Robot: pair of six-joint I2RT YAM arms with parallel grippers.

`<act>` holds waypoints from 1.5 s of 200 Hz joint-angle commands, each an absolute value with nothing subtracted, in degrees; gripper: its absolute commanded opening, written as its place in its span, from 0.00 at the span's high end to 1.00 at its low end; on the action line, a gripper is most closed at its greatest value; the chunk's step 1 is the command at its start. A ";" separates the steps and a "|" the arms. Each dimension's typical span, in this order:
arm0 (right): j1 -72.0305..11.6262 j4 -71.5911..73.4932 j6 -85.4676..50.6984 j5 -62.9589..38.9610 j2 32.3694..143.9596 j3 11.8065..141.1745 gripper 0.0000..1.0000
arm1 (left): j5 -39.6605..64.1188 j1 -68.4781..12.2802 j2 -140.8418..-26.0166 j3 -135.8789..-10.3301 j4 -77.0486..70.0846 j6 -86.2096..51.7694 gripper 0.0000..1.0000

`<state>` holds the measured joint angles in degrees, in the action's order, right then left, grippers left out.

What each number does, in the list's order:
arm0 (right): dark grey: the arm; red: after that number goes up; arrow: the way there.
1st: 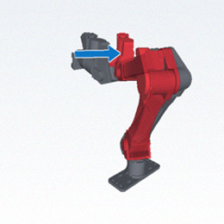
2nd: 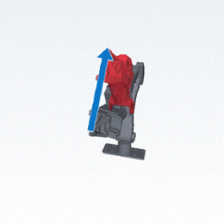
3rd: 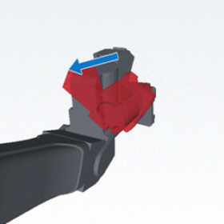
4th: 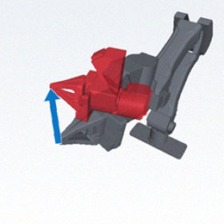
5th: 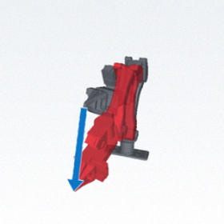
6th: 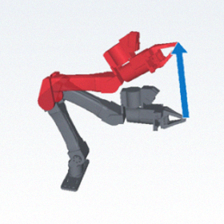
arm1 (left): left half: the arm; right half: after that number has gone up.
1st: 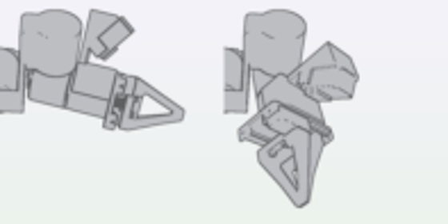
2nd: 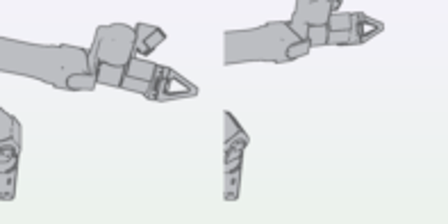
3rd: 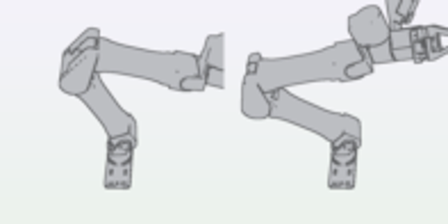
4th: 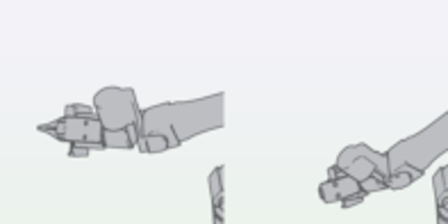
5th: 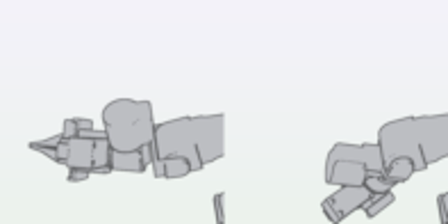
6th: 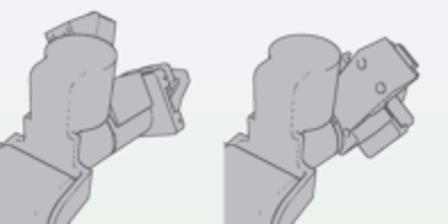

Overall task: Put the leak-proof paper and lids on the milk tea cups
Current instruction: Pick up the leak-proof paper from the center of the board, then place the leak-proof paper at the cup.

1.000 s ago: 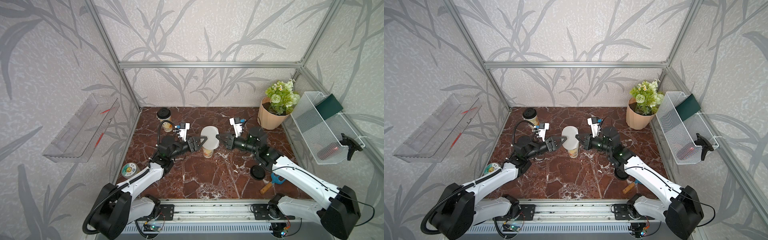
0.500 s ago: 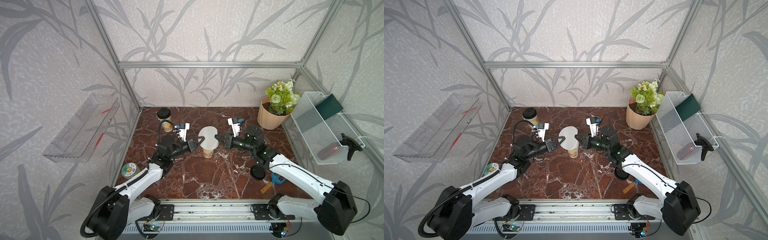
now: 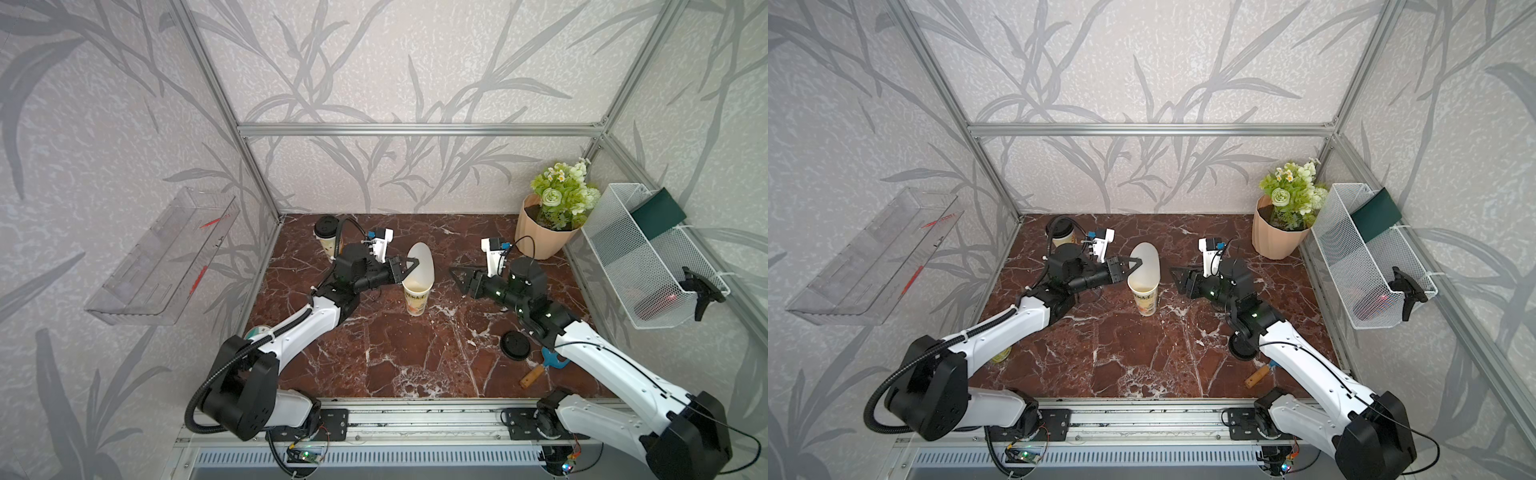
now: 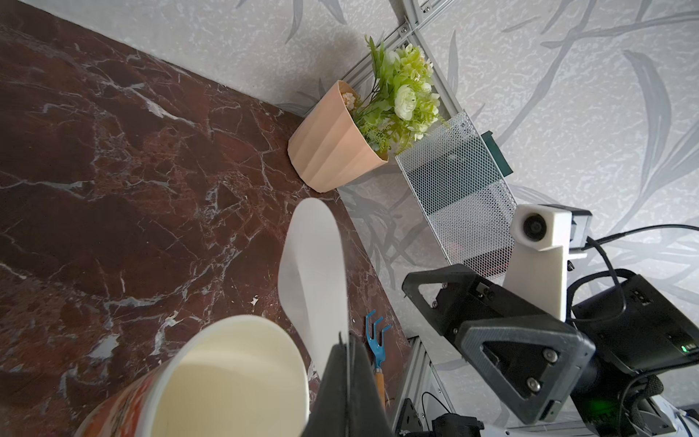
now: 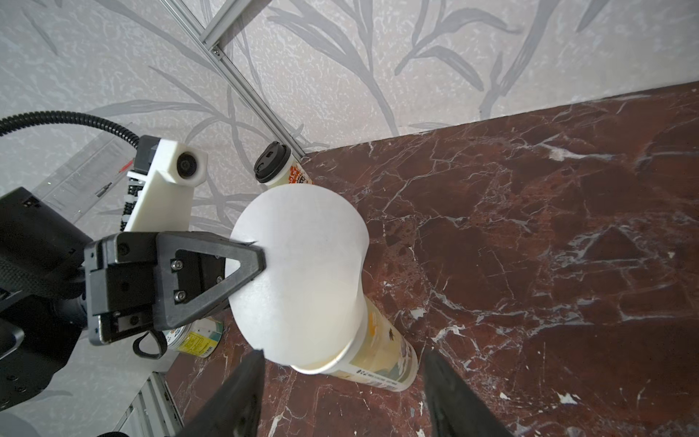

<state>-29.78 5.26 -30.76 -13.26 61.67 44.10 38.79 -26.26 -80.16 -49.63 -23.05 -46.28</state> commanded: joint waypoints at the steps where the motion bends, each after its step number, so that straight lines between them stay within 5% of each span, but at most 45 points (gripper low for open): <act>1: -29.66 5.96 -29.86 -12.74 62.71 42.86 0.32 | 41.24 -27.45 -80.68 -53.68 -21.64 -47.11 1.00; 64: -29.74 8.90 -30.33 -14.71 67.58 42.56 0.27 | 37.43 -26.77 -80.04 -49.35 -19.77 -46.83 1.00; 85: -29.72 8.47 -29.85 -14.89 69.38 43.36 0.13 | 36.48 -25.32 -78.81 -47.60 -17.38 -45.27 1.00; 91: -29.83 8.03 -29.61 -14.85 69.87 43.73 0.00 | 36.71 -24.85 -78.58 -47.47 -16.41 -44.57 1.00; 261: -38.01 -2.92 -20.77 -1.72 80.95 56.98 0.01 | 44.10 -20.52 -78.30 -47.41 -9.98 -41.75 1.00; 300: -38.50 -3.43 -20.24 -0.29 82.17 57.31 0.01 | 43.78 -20.48 -78.00 -47.34 -9.43 -41.40 0.94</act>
<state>-38.09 -1.96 -21.50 -2.42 81.43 55.79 43.09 -20.82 -79.79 -47.57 -10.28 -42.57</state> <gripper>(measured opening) 0.991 0.050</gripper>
